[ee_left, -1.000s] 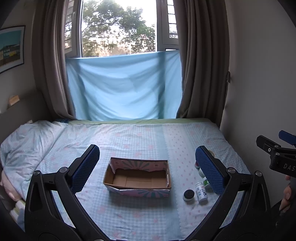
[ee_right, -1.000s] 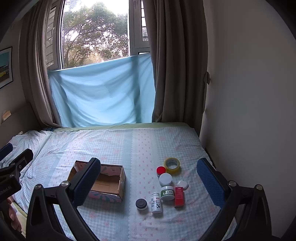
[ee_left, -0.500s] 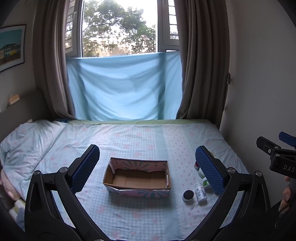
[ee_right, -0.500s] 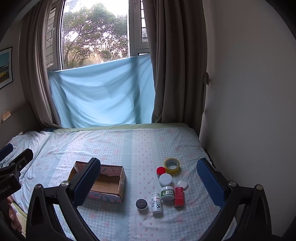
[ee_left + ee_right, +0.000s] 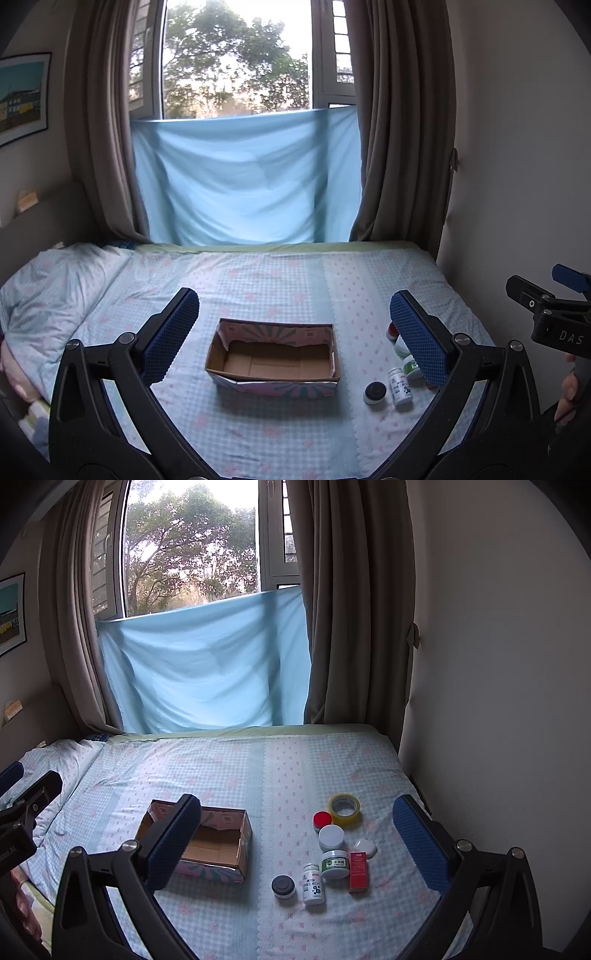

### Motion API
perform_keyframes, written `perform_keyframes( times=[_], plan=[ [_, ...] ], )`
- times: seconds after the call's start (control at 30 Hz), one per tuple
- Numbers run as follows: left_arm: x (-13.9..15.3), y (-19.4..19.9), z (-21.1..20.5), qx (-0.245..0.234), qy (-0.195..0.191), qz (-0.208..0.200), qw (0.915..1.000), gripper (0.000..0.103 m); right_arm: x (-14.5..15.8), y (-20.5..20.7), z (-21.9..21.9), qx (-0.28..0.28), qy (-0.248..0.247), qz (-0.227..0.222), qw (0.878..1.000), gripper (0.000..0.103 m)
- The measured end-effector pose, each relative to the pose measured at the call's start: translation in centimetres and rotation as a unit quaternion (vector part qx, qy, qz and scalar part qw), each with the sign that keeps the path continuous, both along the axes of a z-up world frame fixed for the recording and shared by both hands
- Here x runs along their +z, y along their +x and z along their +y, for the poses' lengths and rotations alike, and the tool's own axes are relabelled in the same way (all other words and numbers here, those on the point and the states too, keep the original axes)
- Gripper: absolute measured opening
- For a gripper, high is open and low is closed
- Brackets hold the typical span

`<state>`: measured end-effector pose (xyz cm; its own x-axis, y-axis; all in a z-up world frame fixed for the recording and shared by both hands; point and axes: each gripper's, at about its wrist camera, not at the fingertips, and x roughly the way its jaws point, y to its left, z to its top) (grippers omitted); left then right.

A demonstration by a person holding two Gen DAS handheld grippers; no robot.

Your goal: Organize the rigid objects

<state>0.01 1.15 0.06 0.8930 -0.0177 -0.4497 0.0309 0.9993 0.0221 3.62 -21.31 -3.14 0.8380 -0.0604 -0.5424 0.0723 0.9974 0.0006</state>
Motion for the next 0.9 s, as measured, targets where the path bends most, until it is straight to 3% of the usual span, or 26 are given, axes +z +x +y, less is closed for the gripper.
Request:
perform_keyframes(
  times=[0.9],
  plan=[
    [0.32, 0.15, 0.27, 0.007, -0.009, -0.01, 0.9999, 0.103, 0.02, -0.1, 0.09, -0.003, 0.0, 0.0, 1.0, 0.103]
  ],
)
